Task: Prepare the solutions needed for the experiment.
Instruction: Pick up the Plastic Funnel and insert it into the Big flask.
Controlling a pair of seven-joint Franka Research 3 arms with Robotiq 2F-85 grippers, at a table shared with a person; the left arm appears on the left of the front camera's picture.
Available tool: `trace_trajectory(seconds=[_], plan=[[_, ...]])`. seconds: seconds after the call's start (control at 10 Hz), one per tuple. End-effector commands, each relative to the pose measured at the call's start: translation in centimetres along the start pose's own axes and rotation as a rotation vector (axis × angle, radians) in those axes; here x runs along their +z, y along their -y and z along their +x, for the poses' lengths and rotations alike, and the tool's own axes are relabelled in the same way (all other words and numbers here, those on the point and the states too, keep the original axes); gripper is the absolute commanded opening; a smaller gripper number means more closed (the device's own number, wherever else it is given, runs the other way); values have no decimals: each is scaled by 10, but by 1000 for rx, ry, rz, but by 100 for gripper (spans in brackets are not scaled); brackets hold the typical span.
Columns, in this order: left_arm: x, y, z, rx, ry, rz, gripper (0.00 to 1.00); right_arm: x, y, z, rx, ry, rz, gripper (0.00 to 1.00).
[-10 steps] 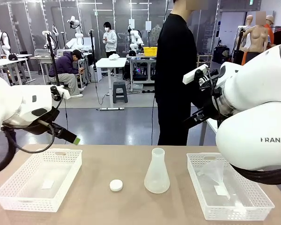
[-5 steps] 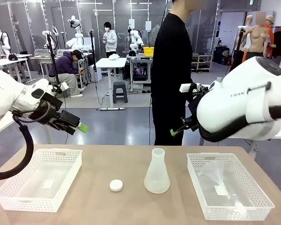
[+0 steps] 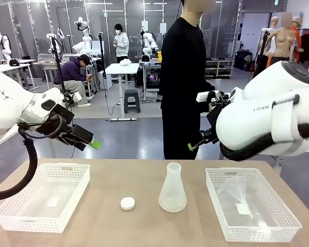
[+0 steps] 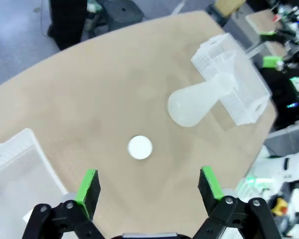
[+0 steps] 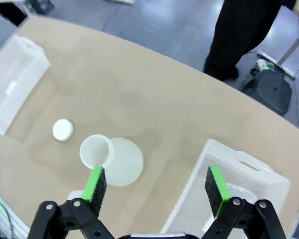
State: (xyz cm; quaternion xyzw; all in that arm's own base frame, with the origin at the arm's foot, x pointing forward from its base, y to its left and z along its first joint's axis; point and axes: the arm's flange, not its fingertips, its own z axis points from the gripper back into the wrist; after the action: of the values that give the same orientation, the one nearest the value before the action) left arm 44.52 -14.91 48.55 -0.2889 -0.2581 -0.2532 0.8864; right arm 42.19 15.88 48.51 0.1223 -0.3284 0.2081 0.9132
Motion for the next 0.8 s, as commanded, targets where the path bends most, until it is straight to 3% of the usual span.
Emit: trace_trajectory(seconds=[0.0, 0.1, 0.4, 0.6, 0.7], plan=[[-14, -51, 19, 148, 40, -169, 100, -25, 29, 14, -180, -23, 180, 100], [-19, -66, 21, 182, 48, -191, 100, -29, 37, 15, -221, -55, 198, 100], [-28, -90, 20, 253, 59, -424, 100, -38, 57, 10, -439, -82, 375, 100], [-13, -102, 10, 332, 93, -623, 100, -33, 75, -1, -614, -82, 556, 100], [-5, -107, 4, 371, 95, -660, 100, -29, 86, -6, -697, -74, 626, 100]])
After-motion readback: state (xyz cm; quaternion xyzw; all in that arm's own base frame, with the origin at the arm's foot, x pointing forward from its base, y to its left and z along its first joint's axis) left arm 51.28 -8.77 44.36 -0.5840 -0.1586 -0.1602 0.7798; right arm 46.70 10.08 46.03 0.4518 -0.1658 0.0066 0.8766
